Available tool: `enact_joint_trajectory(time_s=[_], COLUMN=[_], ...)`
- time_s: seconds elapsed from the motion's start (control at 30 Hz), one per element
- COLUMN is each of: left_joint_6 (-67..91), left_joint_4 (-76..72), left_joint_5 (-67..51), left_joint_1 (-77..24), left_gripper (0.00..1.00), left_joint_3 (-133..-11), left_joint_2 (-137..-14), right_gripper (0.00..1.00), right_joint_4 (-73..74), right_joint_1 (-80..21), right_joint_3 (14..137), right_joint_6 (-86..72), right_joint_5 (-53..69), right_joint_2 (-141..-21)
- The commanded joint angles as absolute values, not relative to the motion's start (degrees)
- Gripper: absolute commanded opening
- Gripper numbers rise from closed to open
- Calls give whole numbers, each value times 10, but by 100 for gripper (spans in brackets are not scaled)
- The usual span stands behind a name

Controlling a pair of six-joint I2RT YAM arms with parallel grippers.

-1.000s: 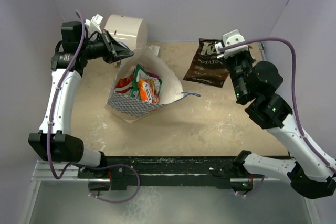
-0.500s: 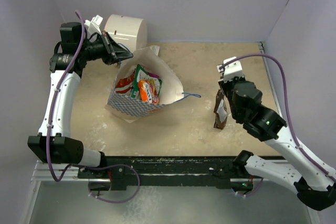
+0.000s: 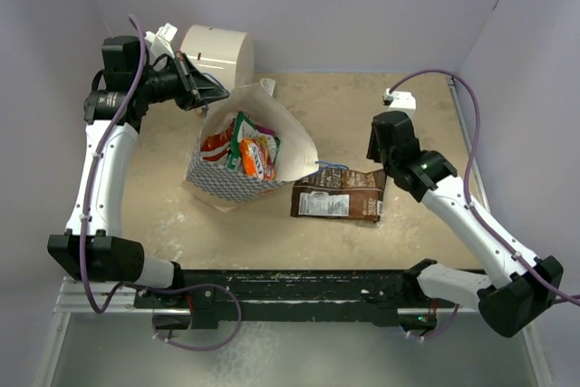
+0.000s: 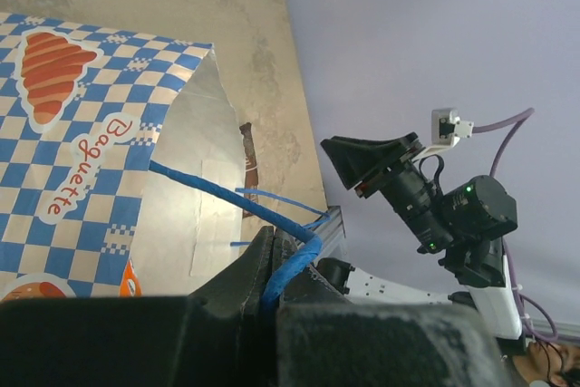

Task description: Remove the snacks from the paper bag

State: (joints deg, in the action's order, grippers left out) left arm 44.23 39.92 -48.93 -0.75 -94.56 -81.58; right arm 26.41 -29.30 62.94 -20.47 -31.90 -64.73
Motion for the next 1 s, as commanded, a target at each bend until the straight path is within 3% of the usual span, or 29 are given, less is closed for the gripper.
enact_joint_trajectory(time_s=[0.0,0.1,0.27,0.47,0.67,0.83,0.97], left_joint_6=[422,422,426,435,442,444,445], left_joint_4=[394,394,391,383,375,368,365], left_joint_5=[-494,-493,-491,-493,-498,-504,-502], left_joint_1=[-4,-4,-3,-2,-2,-2,-3], left_gripper=[0,0,0,0,0,0,0], left_joint_3=[-986,-984,-980,-985,-986,-979,-975], left_joint_2=[-812,-814,-819,-826,-834,-836,-830], right_gripper=[42,48,60,69,74,73,58], right_joint_4=[300,299,216,200,247,222,202], right_joint_1=[-292,-262,-111,6,19,19,19], right_joint_3=[619,584,486,483,521,539,548], right_joint_6=[-370,-406,-391,-331,-267,-222,-239], right_joint_5=[-196,-179,-28,84,59,46,67], right_joint_2=[-654,-647,-639,-741,-858,-908,-928])
